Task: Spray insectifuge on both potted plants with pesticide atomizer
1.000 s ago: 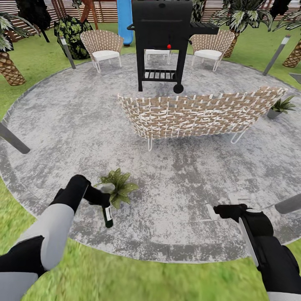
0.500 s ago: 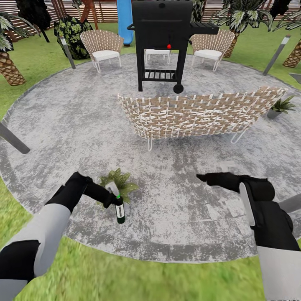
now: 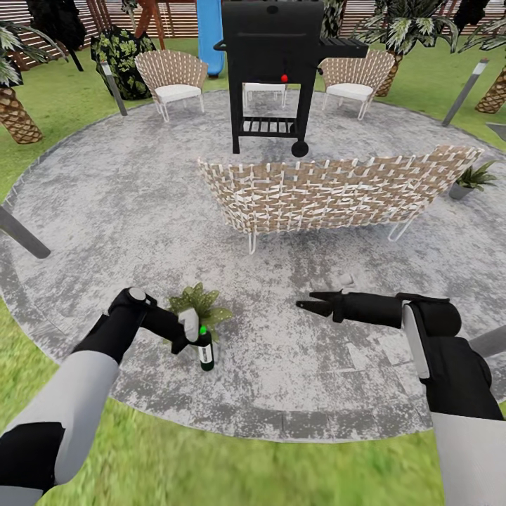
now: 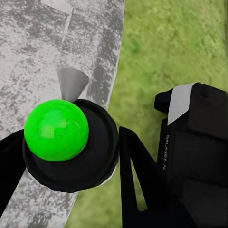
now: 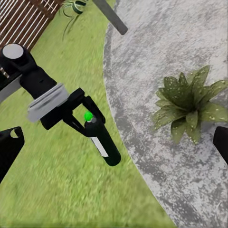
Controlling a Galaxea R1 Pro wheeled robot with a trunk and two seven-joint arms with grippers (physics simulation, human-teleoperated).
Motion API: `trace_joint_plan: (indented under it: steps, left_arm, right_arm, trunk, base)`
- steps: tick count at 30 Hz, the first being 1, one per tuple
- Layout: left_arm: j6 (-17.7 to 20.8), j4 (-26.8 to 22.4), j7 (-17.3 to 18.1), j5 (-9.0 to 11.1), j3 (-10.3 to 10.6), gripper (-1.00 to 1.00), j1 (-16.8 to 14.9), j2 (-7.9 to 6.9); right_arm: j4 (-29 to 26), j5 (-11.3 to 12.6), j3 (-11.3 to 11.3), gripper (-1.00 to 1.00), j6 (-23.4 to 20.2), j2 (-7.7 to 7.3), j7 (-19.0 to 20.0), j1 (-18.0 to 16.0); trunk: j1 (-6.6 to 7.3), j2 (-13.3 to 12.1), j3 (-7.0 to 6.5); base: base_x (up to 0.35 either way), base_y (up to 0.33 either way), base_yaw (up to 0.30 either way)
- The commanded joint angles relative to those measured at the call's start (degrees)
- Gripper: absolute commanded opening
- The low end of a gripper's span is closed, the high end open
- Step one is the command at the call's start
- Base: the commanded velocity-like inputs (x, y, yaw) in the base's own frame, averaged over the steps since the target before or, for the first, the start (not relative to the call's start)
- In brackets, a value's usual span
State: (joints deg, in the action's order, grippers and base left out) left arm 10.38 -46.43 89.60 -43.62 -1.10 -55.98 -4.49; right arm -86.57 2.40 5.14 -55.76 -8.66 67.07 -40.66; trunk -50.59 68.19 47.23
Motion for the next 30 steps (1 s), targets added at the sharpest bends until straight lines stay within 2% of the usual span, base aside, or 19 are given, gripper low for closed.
trace_joint_plan:
  steps: [1,3,4,6,7,11,12,14,16,18,25,30]
  left_arm:
    - [0.6,-0.2,0.4,-0.4,0.2,-1.0,0.0,0.06]
    - [0.5,-0.4,0.4,-0.4,0.5,-1.0,0.1,0.15]
    - [0.6,-0.4,0.4,-0.4,0.6,-1.0,0.1,0.18]
    - [0.7,-0.4,0.4,-0.4,0.9,-1.0,0.1,0.24]
    - [0.7,-0.4,0.4,-0.4,1.0,-1.0,0.1,0.26]
    - [0.7,-0.4,0.4,-0.4,1.2,-1.0,0.1,0.84]
    - [0.9,-0.4,0.4,-0.4,1.6,-1.0,0.0,1.85]
    - [1.2,-0.4,0.4,-0.4,4.0,-1.0,0.0,3.12]
    - [1.3,-0.4,0.4,-0.3,6.7,-1.0,0.0,3.79]
    - [1.4,-0.4,0.4,-0.3,7.6,-1.0,0.0,4.13]
    - [1.5,-0.5,0.4,-0.3,9.5,-1.0,-0.1,6.94]
    - [1.5,-0.6,0.4,-0.3,11.1,-1.0,-0.3,7.39]
  right_arm:
    - [0.0,0.2,-0.1,1.0,-0.5,-0.04,0.1,0.0]
    - [0.0,0.2,-0.6,1.0,-0.5,-0.1,0.1,0.0]
    - [0.0,0.2,-2.9,-1.0,-0.5,-0.14,0.2,0.0]
    - [0.0,0.2,-7.1,-1.0,-0.5,-0.19,0.1,0.0]
    - [0.0,0.2,-8.1,-1.0,-0.5,-0.2,0.1,0.0]
    - [0.0,0.1,-9.2,-1.0,-0.5,0.01,0.1,0.0]
    - [0.0,0.0,-9.3,-1.0,-0.5,0.14,0.1,0.0]
    - [0.0,-0.2,-9.6,-1.0,-0.5,0.25,0.1,0.0]
    - [0.0,-0.3,-12.1,-1.0,-0.5,0.3,0.1,0.0]
    - [-0.1,-0.4,-13.9,-1.0,-0.5,0.31,0.1,0.0]
    - [0.0,-0.5,-14.7,-1.0,-0.5,0.31,0.1,0.0]
    - [0.0,-0.4,-14.7,-1.0,-0.5,0.31,0.1,0.0]
  trunk:
    - [0.0,0.0,0.04]
    - [0.0,0.0,0.04]
    - [0.0,0.0,0.04]
    - [0.0,0.0,0.04]
    - [0.0,0.0,0.04]
    - [0.0,0.0,0.04]
    - [0.0,0.0,0.04]
    - [0.0,0.0,0.04]
    - [0.0,0.0,0.04]
    - [0.0,0.0,0.04]
    - [0.0,0.0,0.04]
    - [0.0,0.0,0.04]
  base:
    - [0.0,0.0,0.0]
    - [0.0,0.0,0.0]
    - [0.0,0.0,0.0]
    - [0.0,0.0,0.0]
    - [0.0,0.0,0.0]
    - [0.0,0.0,0.0]
    - [0.0,0.0,0.0]
    - [0.0,0.0,0.0]
    - [0.0,0.0,0.0]
    - [0.0,0.0,0.0]
    - [0.0,0.0,0.0]
    - [0.0,0.0,0.0]
